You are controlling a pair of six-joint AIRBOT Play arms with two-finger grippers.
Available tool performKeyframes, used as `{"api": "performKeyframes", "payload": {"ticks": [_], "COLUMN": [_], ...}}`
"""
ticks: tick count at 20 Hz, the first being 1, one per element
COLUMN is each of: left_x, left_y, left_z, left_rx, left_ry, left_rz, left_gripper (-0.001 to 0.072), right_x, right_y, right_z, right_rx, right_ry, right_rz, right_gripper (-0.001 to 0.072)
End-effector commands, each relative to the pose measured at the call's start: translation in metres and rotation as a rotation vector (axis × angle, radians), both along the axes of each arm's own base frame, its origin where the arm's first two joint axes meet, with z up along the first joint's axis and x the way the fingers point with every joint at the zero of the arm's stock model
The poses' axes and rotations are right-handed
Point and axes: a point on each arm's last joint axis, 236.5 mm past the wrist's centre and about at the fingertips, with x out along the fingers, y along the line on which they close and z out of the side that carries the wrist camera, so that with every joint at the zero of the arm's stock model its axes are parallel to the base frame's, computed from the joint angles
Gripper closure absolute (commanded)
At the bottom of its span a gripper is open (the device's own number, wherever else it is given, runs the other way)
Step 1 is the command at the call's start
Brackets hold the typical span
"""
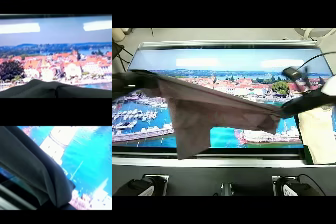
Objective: Fold the shirts.
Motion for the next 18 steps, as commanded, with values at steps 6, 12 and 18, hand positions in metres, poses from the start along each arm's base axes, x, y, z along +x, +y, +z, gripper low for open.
{"api": "performKeyframes", "payload": {"ticks": [6, 12, 18], "left_x": [0.071, 0.055, -0.006], "left_y": [0.006, -0.020, 0.063], "left_z": [-0.166, -0.232, -0.226], "left_rx": [-0.072, -0.281, -0.054], "left_ry": [0.253, 0.483, 0.799], "left_rz": [0.132, 0.235, 0.156], "left_gripper": [0.0686, 0.0559, 0.0117], "right_x": [0.184, 0.185, 0.150], "right_y": [-0.007, 0.017, -0.093], "right_z": [-0.074, -0.114, -0.047], "right_rx": [0.086, 0.261, 0.139], "right_ry": [-0.395, -0.261, -0.284], "right_rz": [-0.257, -0.401, -0.435], "right_gripper": [0.0683, 0.0364, 0.0223]}}
